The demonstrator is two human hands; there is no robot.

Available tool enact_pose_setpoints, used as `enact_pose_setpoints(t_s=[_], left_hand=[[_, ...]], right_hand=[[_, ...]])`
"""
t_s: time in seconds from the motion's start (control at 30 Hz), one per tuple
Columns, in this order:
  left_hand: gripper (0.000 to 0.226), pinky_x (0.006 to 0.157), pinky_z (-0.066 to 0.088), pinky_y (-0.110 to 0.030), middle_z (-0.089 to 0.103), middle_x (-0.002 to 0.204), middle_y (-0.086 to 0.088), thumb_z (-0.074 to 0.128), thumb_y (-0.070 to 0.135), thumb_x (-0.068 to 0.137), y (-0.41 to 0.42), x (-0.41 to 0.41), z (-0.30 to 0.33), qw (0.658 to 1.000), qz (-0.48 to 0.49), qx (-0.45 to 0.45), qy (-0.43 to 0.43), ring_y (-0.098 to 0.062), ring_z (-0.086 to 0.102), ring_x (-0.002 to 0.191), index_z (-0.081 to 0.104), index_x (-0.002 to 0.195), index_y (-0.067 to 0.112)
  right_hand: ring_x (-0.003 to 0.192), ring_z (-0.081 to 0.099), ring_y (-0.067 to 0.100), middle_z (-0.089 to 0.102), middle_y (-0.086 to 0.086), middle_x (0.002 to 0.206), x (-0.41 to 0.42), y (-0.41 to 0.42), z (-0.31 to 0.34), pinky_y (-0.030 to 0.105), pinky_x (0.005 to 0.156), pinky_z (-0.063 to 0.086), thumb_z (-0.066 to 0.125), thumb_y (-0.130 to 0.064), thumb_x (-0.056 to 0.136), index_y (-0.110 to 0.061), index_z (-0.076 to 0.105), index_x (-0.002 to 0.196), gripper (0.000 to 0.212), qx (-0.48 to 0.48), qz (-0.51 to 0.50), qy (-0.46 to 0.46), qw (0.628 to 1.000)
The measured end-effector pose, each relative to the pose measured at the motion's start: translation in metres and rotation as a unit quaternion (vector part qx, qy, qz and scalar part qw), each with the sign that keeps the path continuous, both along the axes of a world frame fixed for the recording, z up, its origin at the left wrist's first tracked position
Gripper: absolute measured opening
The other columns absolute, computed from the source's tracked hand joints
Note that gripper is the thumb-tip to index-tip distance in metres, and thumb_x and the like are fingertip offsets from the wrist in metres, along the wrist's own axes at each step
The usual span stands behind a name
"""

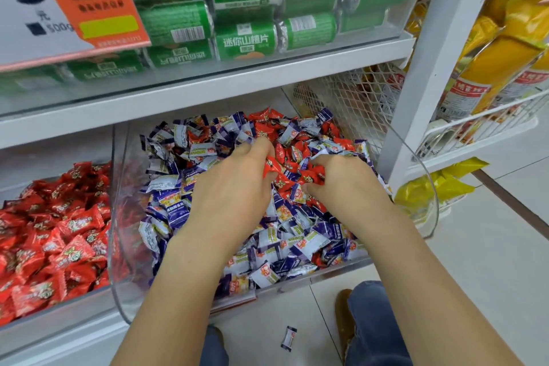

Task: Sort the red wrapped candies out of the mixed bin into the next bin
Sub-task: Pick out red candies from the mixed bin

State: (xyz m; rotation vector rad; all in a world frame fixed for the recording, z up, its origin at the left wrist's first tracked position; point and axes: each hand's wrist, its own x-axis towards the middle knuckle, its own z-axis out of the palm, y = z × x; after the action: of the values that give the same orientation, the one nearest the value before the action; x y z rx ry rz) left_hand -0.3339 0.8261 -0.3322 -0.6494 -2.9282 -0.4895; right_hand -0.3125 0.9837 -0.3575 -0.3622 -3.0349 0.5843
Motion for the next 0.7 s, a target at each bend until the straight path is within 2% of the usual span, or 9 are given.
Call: enact_pose_setpoints(t_s=[0.07, 0.17, 0.3, 0.43, 0.53, 0.63, 0.7], left_hand=[[0.020, 0.061, 0.038, -0.029, 0.054, 0.117, 0.011, 0.049, 0.037, 0.095, -0.001, -0.001, -0.001, 1.000, -0.006, 0.000, -0.005, -0.018, 0.056, 0.093, 0.043, 0.113, 0.031], [0.019, 0.061, 0.042, -0.030, 0.056, 0.108, 0.010, 0.052, 0.036, 0.093, 0.005, -0.003, -0.005, 0.999, -0.031, -0.016, -0.008, -0.018, 0.056, 0.092, 0.044, 0.108, 0.030], [0.023, 0.058, 0.043, -0.032, 0.052, 0.106, 0.004, 0.054, 0.022, 0.090, 0.013, -0.007, -0.016, 0.997, -0.044, -0.056, -0.029, -0.023, 0.058, 0.089, 0.042, 0.109, 0.027], [0.022, 0.058, 0.044, -0.032, 0.057, 0.100, 0.006, 0.054, 0.019, 0.090, 0.010, -0.009, -0.012, 0.999, -0.033, 0.010, -0.026, -0.019, 0.055, 0.081, 0.043, 0.107, 0.029], [0.018, 0.056, 0.035, -0.031, 0.051, 0.079, 0.013, 0.057, 0.028, 0.091, 0.001, -0.008, 0.004, 0.994, -0.011, 0.110, -0.008, -0.013, 0.049, 0.070, 0.045, 0.103, 0.033], [0.017, 0.056, 0.037, -0.034, 0.050, 0.070, 0.011, 0.058, 0.035, 0.090, -0.016, 0.001, 0.022, 0.986, -0.004, 0.169, 0.001, -0.008, 0.048, 0.061, 0.043, 0.098, 0.035], [0.017, 0.058, 0.044, -0.037, 0.055, 0.067, 0.005, 0.058, 0.036, 0.090, -0.035, 0.014, 0.028, 0.981, 0.006, 0.193, -0.014, -0.011, 0.052, 0.059, 0.042, 0.095, 0.037]], right_hand=[[0.096, 0.062, 0.028, 0.069, 0.009, 0.100, 0.000, -0.001, -0.002, 0.032, 0.076, 0.050, 0.066, -0.038, 0.085, -0.017, 0.061, 0.120, 0.041, 0.001, -0.001, 0.023, 1.000], [0.091, 0.063, 0.025, 0.070, 0.007, 0.095, 0.003, -0.001, -0.001, 0.029, 0.070, 0.046, 0.065, -0.031, 0.084, -0.018, 0.066, 0.113, 0.032, -0.017, -0.006, 0.048, 0.999], [0.074, 0.058, 0.024, 0.066, 0.004, 0.076, 0.010, 0.006, 0.010, 0.029, 0.065, 0.044, 0.064, -0.029, 0.081, -0.017, 0.070, 0.100, 0.023, -0.042, -0.036, 0.067, 0.996], [0.057, 0.054, 0.010, 0.057, -0.009, 0.055, 0.017, 0.023, 0.019, 0.025, 0.060, 0.040, 0.067, -0.033, 0.081, -0.023, 0.071, 0.098, 0.021, -0.124, -0.070, 0.093, 0.985], [0.045, 0.049, 0.003, 0.058, -0.008, 0.047, 0.020, 0.035, 0.026, 0.023, 0.053, 0.040, 0.067, -0.032, 0.080, -0.025, 0.072, 0.092, 0.015, -0.215, -0.078, 0.130, 0.965], [0.050, 0.056, 0.010, 0.064, -0.005, 0.054, 0.020, 0.033, 0.034, 0.028, 0.056, 0.045, 0.068, -0.028, 0.082, -0.022, 0.072, 0.080, 0.007, -0.314, -0.048, 0.144, 0.937], [0.061, 0.064, 0.030, 0.070, 0.010, 0.068, 0.021, 0.022, 0.038, 0.040, 0.063, 0.052, 0.069, -0.026, 0.083, -0.014, 0.072, 0.081, 0.013, -0.368, -0.021, 0.142, 0.919]])
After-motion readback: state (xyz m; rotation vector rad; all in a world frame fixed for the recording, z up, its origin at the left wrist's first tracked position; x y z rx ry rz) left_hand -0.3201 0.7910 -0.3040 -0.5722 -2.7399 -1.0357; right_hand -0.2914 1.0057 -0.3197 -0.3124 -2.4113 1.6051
